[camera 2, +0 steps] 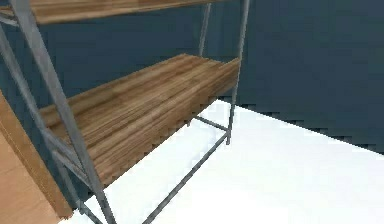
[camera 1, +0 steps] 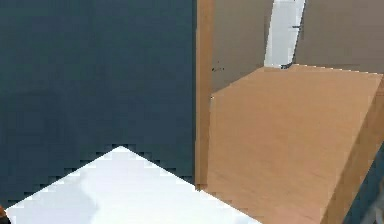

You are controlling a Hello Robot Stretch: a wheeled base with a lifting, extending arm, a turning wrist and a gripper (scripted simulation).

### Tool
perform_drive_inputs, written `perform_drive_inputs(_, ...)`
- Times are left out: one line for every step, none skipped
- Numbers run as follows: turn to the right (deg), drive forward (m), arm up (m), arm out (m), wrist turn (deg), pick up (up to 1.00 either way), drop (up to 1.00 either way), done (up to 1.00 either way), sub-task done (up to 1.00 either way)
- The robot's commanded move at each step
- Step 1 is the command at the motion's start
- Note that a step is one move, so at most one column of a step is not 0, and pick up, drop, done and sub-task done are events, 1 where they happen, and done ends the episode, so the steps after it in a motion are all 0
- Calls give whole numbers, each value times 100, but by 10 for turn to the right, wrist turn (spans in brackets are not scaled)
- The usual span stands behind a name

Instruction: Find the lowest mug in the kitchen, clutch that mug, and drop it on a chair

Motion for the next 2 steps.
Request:
perform_drive_inputs(0,60,0,0,0,0,0,0,0)
perform_drive_inputs(360,0,0,0,0,0,0,0,0)
